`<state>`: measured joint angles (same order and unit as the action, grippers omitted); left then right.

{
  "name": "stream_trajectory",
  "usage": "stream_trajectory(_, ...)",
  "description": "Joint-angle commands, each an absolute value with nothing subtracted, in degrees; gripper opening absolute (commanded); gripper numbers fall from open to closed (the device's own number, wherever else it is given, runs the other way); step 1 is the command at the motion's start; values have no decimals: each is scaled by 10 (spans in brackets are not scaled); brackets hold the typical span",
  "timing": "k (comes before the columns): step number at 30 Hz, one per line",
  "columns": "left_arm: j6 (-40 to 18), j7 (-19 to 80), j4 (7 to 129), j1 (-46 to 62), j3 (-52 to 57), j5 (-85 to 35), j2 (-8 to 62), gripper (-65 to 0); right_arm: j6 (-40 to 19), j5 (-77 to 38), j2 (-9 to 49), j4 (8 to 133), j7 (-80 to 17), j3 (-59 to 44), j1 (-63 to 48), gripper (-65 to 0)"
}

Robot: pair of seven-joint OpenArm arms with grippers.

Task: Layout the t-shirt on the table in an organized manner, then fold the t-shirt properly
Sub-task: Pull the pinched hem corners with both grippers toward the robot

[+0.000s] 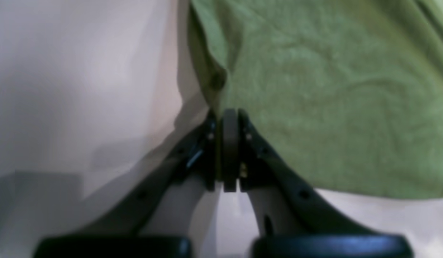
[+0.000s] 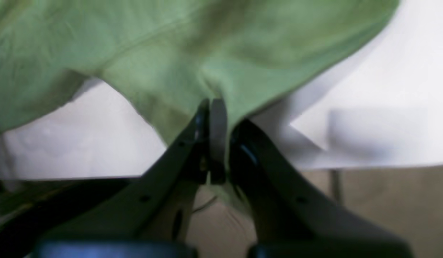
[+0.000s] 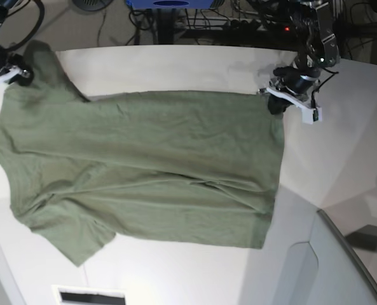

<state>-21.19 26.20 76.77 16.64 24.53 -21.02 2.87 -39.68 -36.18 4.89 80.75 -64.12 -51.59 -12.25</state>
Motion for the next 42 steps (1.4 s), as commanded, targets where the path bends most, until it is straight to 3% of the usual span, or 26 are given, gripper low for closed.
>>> stream_trajectory(1,-210,259,793,178,247,-208,33,-650,-400,-373,59,836,-641,-521,-121,-650)
stream_trajectory(9,-210,264,897,241,247,-203,33,-650,-397,-371,59,916,-726,-523,-121,-650)
stream_trajectory(16,-209,339,981,276,249,-203,41,-650,-397,-371,60,937,-756,-523,-138,-650)
stream_trajectory(36,-209,341,999,347,248,-206,39,-650,-396,-370,75,968,-760,-517,-159,-650)
stream_trajectory(42,-209,394,1033,311,246,-205,38,-650,-338,-370,91,967,-792,-507,-111,-650)
